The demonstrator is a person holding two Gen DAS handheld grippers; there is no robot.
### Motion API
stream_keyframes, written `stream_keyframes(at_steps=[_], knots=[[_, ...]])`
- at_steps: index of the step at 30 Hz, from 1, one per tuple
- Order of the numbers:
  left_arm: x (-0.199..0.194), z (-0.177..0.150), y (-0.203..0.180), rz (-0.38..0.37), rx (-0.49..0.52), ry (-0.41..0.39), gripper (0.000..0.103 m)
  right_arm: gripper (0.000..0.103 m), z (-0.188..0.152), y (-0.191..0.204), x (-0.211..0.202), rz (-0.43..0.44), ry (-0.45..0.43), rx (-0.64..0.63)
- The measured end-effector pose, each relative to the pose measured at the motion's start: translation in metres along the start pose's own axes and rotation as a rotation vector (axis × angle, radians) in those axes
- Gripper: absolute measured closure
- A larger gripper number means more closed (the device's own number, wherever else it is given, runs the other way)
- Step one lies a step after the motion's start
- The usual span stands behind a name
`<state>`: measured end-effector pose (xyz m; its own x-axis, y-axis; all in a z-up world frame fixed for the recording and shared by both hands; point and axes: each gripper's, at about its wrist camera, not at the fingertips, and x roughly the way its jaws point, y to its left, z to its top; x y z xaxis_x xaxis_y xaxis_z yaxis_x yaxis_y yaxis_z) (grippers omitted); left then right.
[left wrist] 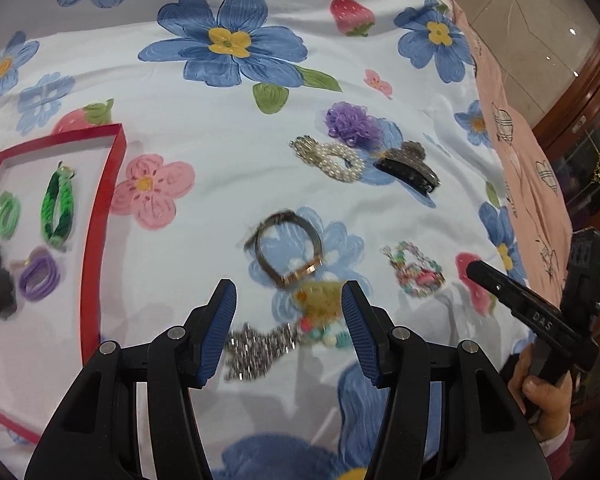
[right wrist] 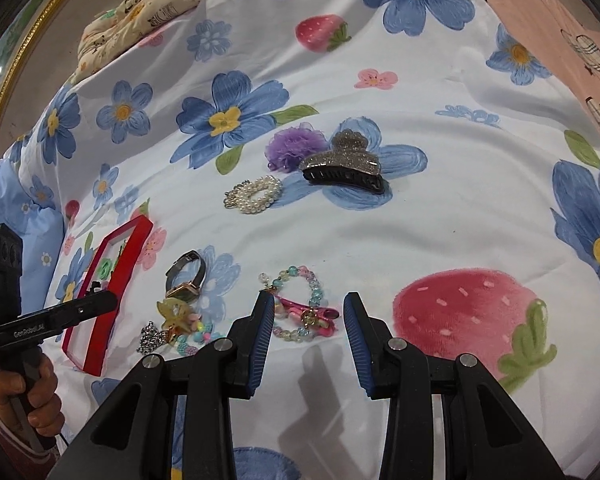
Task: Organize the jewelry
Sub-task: 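Grasp the watch with the left tool while the right grasps the beaded bracelet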
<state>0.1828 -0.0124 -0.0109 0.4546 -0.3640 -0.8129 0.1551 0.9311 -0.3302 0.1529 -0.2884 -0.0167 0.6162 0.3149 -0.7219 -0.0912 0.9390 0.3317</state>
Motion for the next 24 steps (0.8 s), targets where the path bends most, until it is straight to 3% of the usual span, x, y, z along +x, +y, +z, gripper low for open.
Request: stream_keyframes(at_steps=[10, 18, 20, 21, 23, 24], knots=[[0.052, 0.026, 0.012, 0.066, 0.011, 0.070, 0.049, 0.064, 0.011, -0.003, 0.039, -0.012, 0.098, -0.037], [0.080, 0.026, 0.009, 0.098, 0.050, 0.104, 0.050, 0.068, 0.011, 0.000, 0.070, -0.042, 0.190, -0.085], [0.081, 0.024, 0.005, 0.120, 0.085, 0.097, 0.071, 0.071, 0.010, 0.004, 0.072, -0.059, 0.187, -0.111], [0.082, 0.024, 0.004, 0.124, 0.097, 0.099, 0.076, 0.072, 0.010, 0.006, 0.072, -0.067, 0.185, -0.124], [0.081, 0.025, 0.003, 0.112, 0.110, 0.100, 0.096, 0.096, 0.009, 0.009, 0.072, -0.067, 0.181, -0.139], [0.079, 0.025, 0.003, 0.109, 0.115, 0.099, 0.099, 0.096, 0.009, 0.010, 0.073, -0.073, 0.180, -0.139]])
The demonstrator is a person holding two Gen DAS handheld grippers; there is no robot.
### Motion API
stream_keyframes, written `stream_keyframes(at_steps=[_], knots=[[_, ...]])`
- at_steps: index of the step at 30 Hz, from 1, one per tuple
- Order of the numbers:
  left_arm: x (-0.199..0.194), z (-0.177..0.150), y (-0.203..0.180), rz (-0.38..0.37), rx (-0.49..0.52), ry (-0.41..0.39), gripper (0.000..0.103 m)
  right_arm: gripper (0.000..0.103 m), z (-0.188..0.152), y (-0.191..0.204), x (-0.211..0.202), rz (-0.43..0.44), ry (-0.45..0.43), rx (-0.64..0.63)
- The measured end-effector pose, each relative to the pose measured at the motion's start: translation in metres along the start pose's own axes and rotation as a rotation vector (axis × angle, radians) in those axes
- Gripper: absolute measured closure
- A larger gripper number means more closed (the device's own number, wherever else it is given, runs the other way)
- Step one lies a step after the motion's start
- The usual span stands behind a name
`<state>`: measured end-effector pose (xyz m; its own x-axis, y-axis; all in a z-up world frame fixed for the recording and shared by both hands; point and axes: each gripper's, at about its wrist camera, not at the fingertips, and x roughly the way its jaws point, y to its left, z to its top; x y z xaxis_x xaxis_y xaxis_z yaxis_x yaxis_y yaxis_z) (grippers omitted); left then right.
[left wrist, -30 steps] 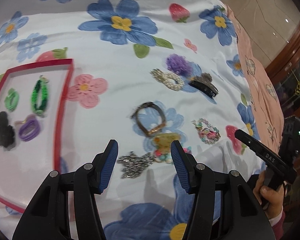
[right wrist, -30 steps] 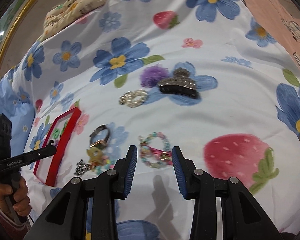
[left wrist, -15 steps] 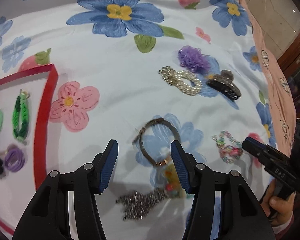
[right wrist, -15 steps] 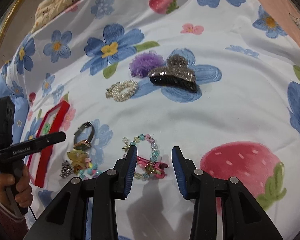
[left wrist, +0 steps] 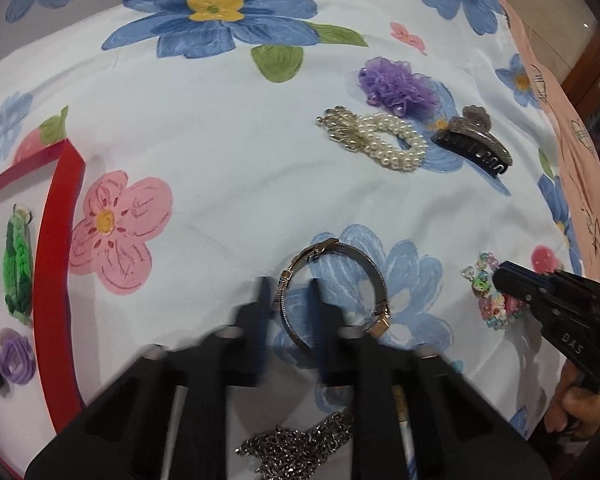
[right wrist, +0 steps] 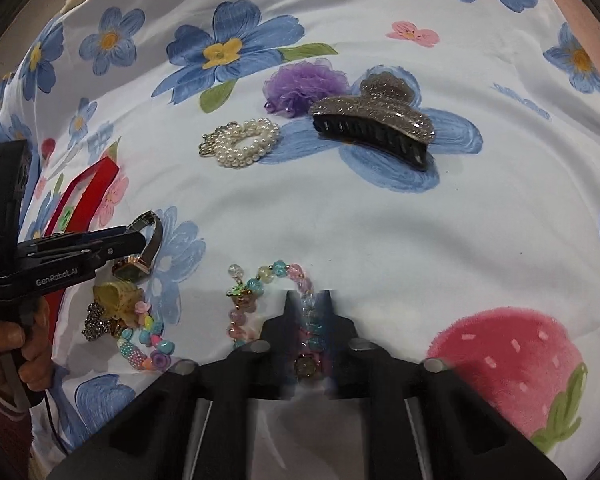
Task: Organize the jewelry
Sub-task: 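Grasp the watch with the left tool while the right grasps the beaded bracelet, then carry the watch and beaded bracelet over the red tray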
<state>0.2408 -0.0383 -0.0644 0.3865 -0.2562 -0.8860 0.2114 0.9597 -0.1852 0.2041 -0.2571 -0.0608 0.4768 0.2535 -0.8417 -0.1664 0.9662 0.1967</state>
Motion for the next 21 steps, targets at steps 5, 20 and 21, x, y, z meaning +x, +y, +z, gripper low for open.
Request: stream_keyframes(at_steps=[5, 20, 21], knots=[[-0.014, -0.004, 0.003, -0.006, -0.006, -0.033, 0.099, 0.096, 0.000, 0.003, -0.010, 0.026, -0.040, 0.009], [-0.089, -0.036, 0.052, -0.070, -0.168, -0.165, 0.099, 0.096, 0.010, 0.051, -0.068, 0.144, -0.185, -0.021], [-0.092, -0.039, 0.056, -0.069, -0.173, -0.170, 0.099, 0.096, 0.010, 0.053, -0.069, 0.149, -0.187, -0.025]])
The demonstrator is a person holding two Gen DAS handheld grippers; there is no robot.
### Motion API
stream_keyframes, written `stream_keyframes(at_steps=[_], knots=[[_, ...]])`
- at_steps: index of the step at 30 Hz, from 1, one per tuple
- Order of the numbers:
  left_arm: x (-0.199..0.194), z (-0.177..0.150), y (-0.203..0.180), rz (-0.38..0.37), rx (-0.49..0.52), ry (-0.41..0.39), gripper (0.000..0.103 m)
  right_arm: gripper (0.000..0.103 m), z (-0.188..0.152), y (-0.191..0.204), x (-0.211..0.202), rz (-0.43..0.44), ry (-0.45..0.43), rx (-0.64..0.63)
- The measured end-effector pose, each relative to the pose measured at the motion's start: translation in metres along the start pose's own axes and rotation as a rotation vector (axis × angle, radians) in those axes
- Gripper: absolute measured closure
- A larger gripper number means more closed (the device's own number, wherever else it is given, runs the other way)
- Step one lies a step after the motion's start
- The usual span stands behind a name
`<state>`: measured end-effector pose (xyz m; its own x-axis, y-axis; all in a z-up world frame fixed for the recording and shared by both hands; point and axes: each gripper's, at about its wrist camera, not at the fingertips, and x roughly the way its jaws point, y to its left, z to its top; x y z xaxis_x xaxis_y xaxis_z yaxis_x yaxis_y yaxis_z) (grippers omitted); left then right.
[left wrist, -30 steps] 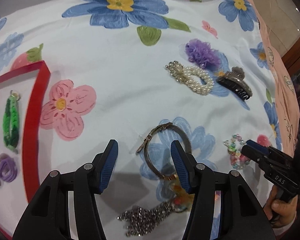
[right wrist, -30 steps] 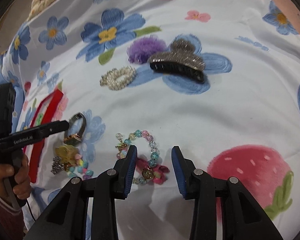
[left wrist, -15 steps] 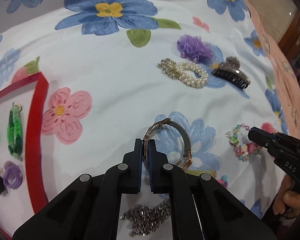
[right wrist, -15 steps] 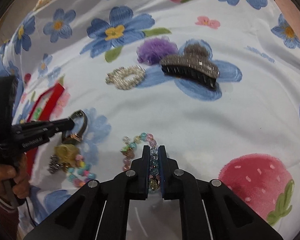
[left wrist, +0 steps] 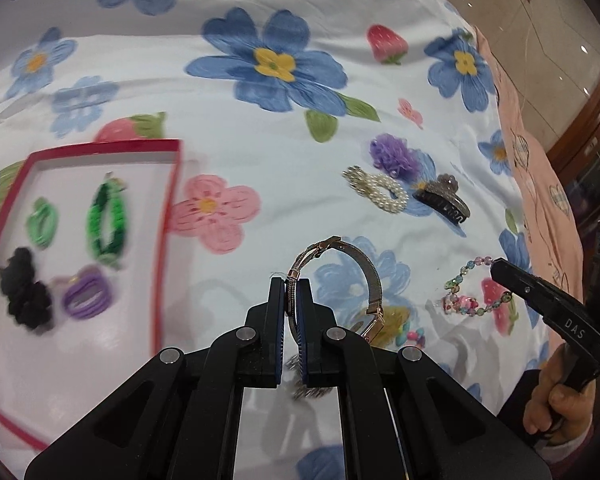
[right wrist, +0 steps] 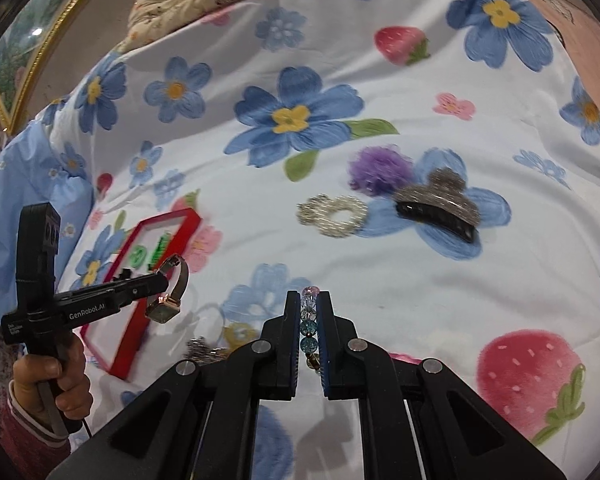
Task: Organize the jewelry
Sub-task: 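Carry the watch and beaded bracelet over the red tray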
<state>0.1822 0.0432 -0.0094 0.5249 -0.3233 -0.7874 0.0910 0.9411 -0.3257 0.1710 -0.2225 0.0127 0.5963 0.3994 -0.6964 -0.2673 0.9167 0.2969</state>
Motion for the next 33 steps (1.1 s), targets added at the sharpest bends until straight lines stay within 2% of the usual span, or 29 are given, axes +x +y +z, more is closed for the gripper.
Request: stream_keyframes(at_steps=[6, 10, 17, 25, 33], knots=[[-0.026, -0.015, 0.025, 0.025, -0.041, -0.033, 0.099, 0.096, 0.003, 0.026, 0.001, 0.041, -0.006, -0.034], [-0.046, -0.024, 0.039, 0.070, -0.049, -0.067, 0.099, 0.096, 0.003, 0.045, 0.003, 0.066, -0.007, -0.063], [-0.071, -0.033, 0.069, 0.075, -0.108, -0.102, 0.099, 0.096, 0.005, 0.083, 0.009, 0.116, -0.006, -0.113], [-0.090, -0.044, 0.108, 0.111, -0.180, -0.124, 0.099, 0.096, 0.012, 0.129, 0.013, 0.186, -0.010, -0.171], [-0.102, -0.056, 0.142, 0.156, -0.232, -0.130, 0.099, 0.096, 0.006, 0.181, 0.040, 0.268, 0.030, -0.230]])
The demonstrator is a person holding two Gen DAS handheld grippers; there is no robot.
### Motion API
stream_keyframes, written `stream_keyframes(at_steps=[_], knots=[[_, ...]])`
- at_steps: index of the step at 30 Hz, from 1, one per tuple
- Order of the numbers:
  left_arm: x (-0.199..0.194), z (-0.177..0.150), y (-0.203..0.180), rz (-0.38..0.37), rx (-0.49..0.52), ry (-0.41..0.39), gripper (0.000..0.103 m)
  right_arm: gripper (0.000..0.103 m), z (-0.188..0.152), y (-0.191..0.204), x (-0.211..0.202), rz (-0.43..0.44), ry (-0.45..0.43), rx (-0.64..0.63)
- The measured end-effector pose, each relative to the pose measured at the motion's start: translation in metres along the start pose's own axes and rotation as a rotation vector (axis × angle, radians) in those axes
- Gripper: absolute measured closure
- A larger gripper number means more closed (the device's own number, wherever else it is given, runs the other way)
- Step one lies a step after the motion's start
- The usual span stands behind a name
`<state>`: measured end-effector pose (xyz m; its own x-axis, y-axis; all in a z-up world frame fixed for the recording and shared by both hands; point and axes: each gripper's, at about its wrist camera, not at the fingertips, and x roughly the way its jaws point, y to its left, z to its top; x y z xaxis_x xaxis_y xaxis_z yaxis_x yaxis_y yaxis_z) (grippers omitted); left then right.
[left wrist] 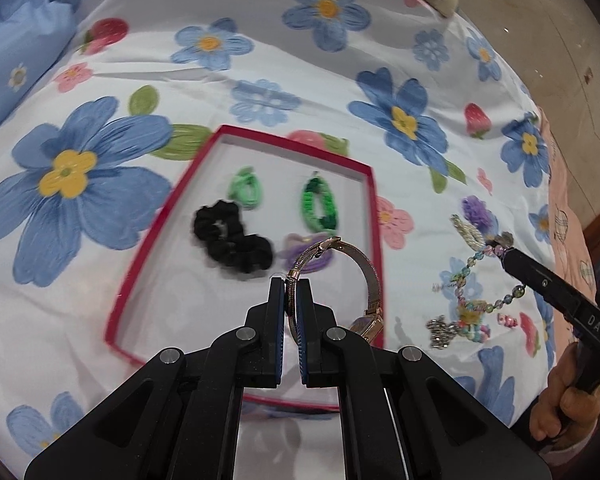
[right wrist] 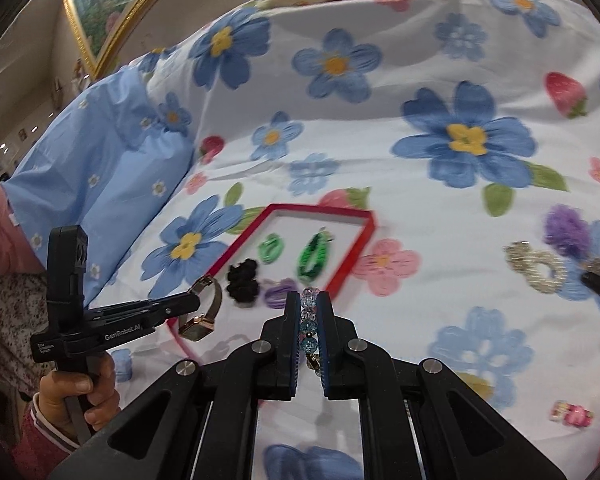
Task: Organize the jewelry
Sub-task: 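Carry the watch and beaded bracelet over the red tray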
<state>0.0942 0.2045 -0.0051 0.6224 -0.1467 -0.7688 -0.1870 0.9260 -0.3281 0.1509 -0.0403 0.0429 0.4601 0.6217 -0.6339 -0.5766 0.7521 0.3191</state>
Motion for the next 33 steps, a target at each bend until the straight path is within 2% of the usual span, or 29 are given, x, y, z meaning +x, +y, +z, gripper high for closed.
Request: stream_keyframes(at_steps=[12, 19, 27, 33], knots=[[0.001, 0.001, 0.040, 0.044, -0.064, -0.005, 0.099, 0.096, 0.005, 0.043, 0.044, 0.107, 0.060, -0.044], [0.016, 0.005, 0.054, 0.060, -0.081, 0.015, 0.099, 0.096, 0.006, 0.059, 0.073, 0.152, 0.100, -0.054], [0.053, 0.014, 0.061, 0.086, -0.085, 0.062, 0.098, 0.096, 0.001, 0.053, 0.118, 0.164, 0.163, -0.042], [0.075, 0.019, 0.060, 0.124, -0.061, 0.089, 0.098, 0.095, 0.001, 0.033, 0.144, 0.110, 0.197, -0.031]])
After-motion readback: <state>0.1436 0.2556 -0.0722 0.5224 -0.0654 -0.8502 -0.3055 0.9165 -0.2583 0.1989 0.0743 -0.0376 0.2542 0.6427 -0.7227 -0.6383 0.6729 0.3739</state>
